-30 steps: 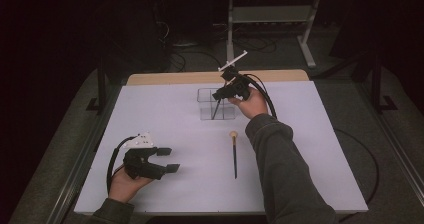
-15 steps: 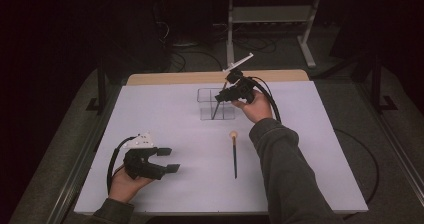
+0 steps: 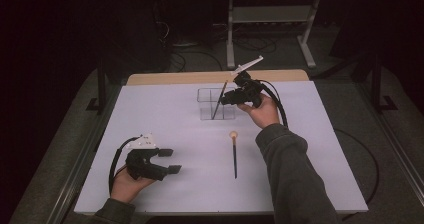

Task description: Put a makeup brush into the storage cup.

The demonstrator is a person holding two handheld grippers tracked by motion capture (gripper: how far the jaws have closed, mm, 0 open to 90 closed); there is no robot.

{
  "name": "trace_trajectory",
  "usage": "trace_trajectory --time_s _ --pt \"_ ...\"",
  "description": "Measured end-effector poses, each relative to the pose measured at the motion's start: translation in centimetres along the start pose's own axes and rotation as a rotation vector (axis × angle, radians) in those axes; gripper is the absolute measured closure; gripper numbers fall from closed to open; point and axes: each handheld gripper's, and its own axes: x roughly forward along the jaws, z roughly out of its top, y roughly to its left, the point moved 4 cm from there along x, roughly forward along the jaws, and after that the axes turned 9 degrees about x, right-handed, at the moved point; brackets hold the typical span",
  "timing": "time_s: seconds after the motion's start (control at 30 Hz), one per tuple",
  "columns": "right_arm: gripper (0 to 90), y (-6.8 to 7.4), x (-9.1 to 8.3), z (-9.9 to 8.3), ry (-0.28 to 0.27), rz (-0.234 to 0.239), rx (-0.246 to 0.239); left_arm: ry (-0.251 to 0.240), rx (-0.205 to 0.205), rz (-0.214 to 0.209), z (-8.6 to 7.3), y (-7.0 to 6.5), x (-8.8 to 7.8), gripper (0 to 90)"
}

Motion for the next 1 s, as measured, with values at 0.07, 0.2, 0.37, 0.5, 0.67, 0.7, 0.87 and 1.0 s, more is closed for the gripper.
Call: trace_trajectory --time_s 0.07,0.2,0.37,0.5,0.67,0.7,0.87,1.0 --pt "62.1 0.0 -0.1 -0.2 0.001 0.001 0.005 0.000 -0.006 0.000 0.0 -0.1 0.1 29.0" --pt "61.5 -0.1 -0.7 -0.8 -0.008 0.003 0.007 0.002 -0.009 0.001 -0.1 0.0 0.0 28.6" --pt "60.0 -0.2 -1.1 -1.3 -0.011 0.008 0.015 0.002 -0.006 0.001 0.0 0.0 0.1 28.5" --pt "58.8 -0.2 -1.2 -1.5 -0.014 0.005 0.002 0.004 -0.003 0.000 0.0 0.0 0.1 28.5" --pt "57.5 0.1 -1.5 -1.9 -0.010 0.014 0.024 0.000 -0.009 0.002 0.0 0.0 0.1 28.5" --pt "57.5 0.1 -1.5 -1.9 -0.010 0.014 0.024 0.002 -0.005 0.003 0.0 0.0 0.0 28.5" --pt "56.5 0.0 -1.7 -2.2 -0.010 0.011 0.012 -0.004 -0.013 0.006 -0.1 0.1 -0.1 28.3" --pt "55.9 0.0 -1.8 -2.4 -0.005 0.009 0.019 -0.003 -0.009 0.006 -0.1 0.2 -0.2 28.3"
